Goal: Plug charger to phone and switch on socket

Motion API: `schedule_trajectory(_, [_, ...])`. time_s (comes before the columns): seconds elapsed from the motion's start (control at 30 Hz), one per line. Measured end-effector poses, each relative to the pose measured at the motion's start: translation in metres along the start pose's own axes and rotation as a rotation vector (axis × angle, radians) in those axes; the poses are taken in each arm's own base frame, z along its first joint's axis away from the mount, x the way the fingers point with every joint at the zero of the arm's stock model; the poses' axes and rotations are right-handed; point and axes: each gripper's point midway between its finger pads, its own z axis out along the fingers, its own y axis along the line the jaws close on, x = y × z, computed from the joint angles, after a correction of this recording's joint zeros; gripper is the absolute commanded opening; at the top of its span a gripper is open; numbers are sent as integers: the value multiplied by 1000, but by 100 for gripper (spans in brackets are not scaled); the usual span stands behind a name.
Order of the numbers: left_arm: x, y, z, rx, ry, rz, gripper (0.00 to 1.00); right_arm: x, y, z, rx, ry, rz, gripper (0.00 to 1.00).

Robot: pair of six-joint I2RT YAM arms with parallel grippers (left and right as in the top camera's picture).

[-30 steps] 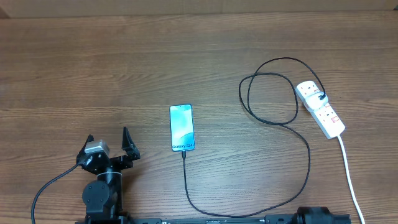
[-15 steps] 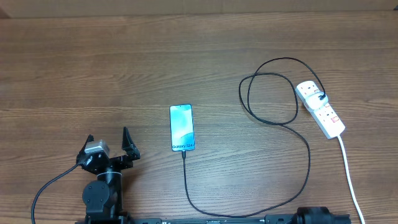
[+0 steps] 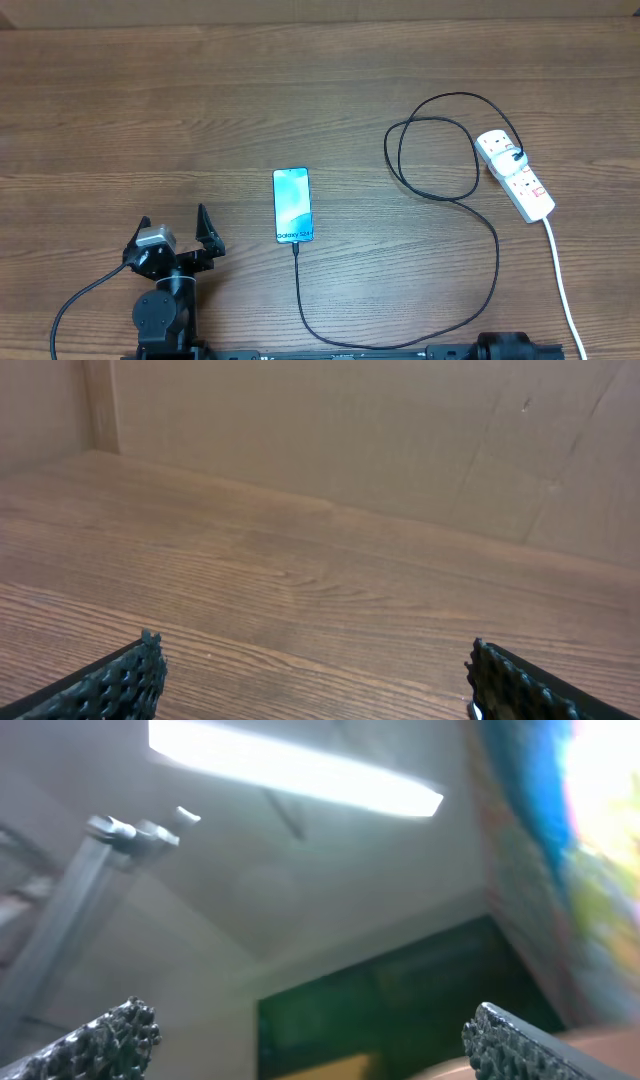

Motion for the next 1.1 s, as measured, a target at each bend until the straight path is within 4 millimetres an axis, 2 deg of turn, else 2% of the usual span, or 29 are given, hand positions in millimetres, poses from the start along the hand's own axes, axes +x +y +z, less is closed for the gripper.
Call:
schedule_trajectory(0.07, [0, 0, 0, 0, 0, 0, 100, 29, -23, -3, 75, 59, 1, 100])
schedule_trajectory(0.13, [0, 0, 0, 0, 0, 0, 100, 67, -49, -10, 154, 152, 0, 100])
schedule_trajectory(0.23, [1, 0, 0, 0, 1, 0, 100, 122, -83, -28, 244, 272, -3, 100])
schedule_trajectory(0.37, [1, 0, 0, 0, 2, 0, 100, 162, -107, -48, 306, 364, -7, 100])
schedule_trajectory(0.53, [2, 0, 0, 0, 3, 0, 100, 217, -138, -86, 412, 543, -12, 100])
schedule_trajectory(0.73, [2, 0, 0, -1, 3, 0, 99, 268, -171, -141, 558, 745, -32, 100])
schedule_trajectory(0.9, [2, 0, 0, -1, 4, 1, 100, 302, -192, -186, 633, 850, -46, 100])
schedule_trajectory(1.1, [2, 0, 0, -1, 5, 1, 100, 330, -207, -221, 654, 867, -36, 100])
